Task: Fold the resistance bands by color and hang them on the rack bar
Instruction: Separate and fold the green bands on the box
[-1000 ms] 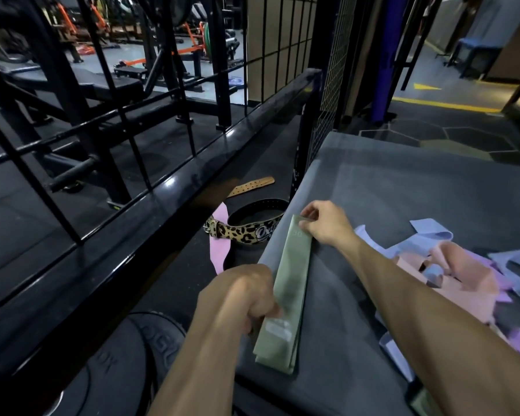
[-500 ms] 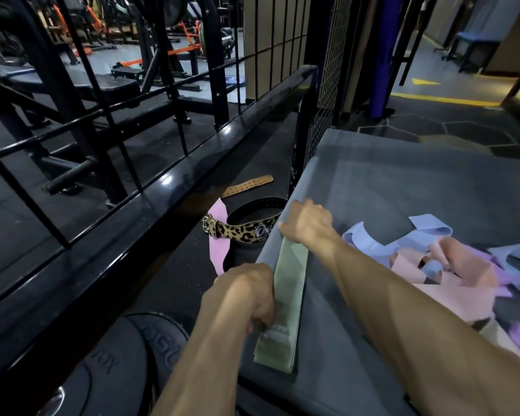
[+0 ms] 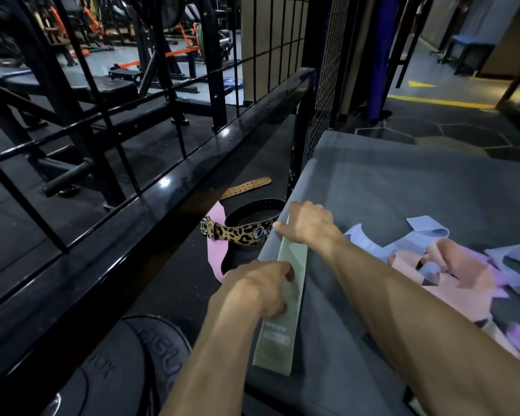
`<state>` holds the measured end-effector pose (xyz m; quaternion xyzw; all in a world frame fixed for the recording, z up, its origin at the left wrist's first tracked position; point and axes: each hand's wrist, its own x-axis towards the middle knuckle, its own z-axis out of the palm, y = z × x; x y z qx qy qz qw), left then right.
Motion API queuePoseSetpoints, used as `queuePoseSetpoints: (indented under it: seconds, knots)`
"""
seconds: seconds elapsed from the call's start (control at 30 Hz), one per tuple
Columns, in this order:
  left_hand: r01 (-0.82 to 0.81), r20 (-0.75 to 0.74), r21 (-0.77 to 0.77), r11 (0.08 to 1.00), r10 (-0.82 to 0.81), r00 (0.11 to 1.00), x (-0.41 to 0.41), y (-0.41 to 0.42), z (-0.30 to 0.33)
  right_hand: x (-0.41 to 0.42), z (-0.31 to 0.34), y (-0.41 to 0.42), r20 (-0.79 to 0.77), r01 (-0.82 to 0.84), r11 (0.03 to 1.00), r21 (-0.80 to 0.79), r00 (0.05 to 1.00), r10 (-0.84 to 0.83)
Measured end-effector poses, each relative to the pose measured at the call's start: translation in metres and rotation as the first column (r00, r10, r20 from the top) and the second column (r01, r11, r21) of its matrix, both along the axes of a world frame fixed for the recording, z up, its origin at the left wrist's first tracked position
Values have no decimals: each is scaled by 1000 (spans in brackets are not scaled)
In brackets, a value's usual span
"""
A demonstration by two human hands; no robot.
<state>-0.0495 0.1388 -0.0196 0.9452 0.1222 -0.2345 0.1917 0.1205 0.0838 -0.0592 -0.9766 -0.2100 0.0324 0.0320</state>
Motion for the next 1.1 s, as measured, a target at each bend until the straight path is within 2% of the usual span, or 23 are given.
queuePoseSetpoints:
  seconds: [0.13, 0.3, 0.37, 0.5, 0.6, 0.77, 0.83, 0.9, 0.97, 1.1]
  knots:
    - [5, -30, 12, 1000, -5, 1000, 1, -2, -1, -3, -3, 4, -30, 0, 1000, 29, 1000, 1]
    - [27, -1, 16, 999, -27, 1000, 3, -1, 1, -6, -3, -18, -122, 28, 971, 237, 992, 1]
    - [25, 59, 1, 1000, -25, 998, 5, -4, 1, -11, 3, -42, -107, -10, 954, 299, 993, 44]
    - [57, 260, -67, 996, -38, 965, 11, -25, 3, -34, 29, -120, 19, -139, 928, 346, 990, 142]
    - [147, 323, -103, 984, -107, 940, 14, -52, 3, -57, 57, -198, 16, -44, 961, 275, 999, 41]
    - [322, 253, -88, 943, -291, 923, 11, -100, 5, -97, 68, -311, -27, 120, 973, 196, 993, -117]
    - [366, 231, -85, 927, -339, 912, 6, -118, 4, -114, 57, -329, 4, 125, 960, 251, 991, -130]
    - [418, 192, -64, 906, -400, 896, 1, -133, -1, -132, 46, -334, 46, 61, 941, 332, 996, -81]
    - [454, 122, -45, 890, -447, 886, -4, -144, -11, -148, 38, -332, 42, -14, 939, 343, 999, 0]
    - [453, 85, 3, 891, -452, 888, -13, -155, -27, -163, 20, -329, -52, -89, 984, 153, 994, 98]
